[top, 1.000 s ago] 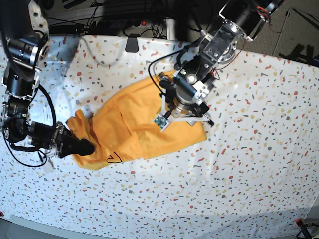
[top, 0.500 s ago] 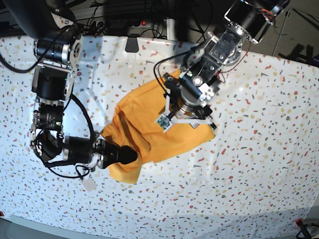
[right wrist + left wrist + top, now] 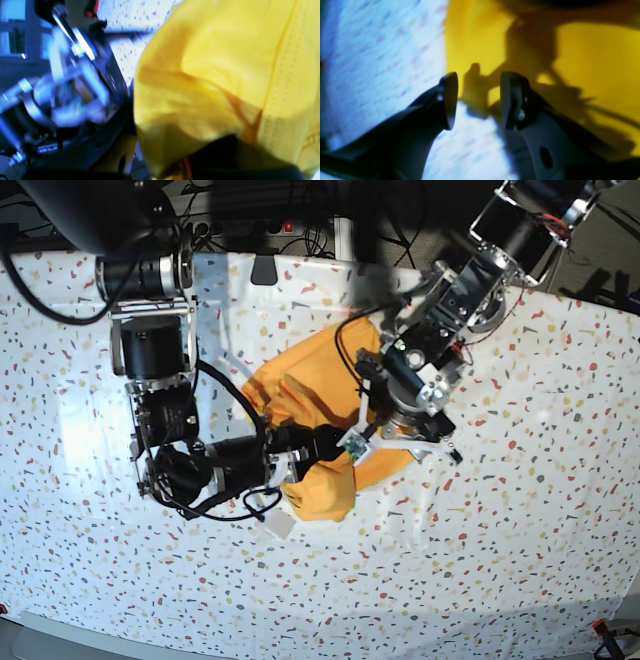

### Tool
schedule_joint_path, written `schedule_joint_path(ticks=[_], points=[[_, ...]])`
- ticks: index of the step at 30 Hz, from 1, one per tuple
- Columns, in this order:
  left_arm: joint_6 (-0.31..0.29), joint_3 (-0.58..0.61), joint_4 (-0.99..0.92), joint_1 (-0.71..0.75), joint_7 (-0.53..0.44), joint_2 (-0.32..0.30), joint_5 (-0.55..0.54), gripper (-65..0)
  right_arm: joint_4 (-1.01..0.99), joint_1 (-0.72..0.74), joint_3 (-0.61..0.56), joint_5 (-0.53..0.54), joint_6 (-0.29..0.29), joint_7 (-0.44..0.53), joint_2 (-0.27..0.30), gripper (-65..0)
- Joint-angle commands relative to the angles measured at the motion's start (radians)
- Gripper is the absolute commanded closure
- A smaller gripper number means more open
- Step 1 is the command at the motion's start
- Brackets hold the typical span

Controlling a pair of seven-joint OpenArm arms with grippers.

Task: Fold the T-shirt properly
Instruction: 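Lift the grasped end and fold it over toward the left gripper, then bring both grippers together over the folded bundle and press it down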

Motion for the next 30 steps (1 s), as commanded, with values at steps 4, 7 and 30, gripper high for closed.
schedule_joint_path(ticks=[4, 7, 30], points=[[0.082, -0.002, 0.025, -0.039, 0.052, -0.026, 0.080, -26.0, 0.034, 0.035, -0.030, 0.029, 0.002, 0.009, 0.003, 0.0], [0.101, -0.002, 0.030, -0.032, 0.074, -0.029, 0.075, -26.0, 0.048, 0.035, -0.034, 0.028, 0.002, 0.009, -0.004, 0.0], [0.103, -0.002, 0.203, 0.247, -0.068, -0.030, -0.094, -26.0, 0.293, -0.074, -0.031, -0.191, 0.002, 0.074, -0.015, 0.0]])
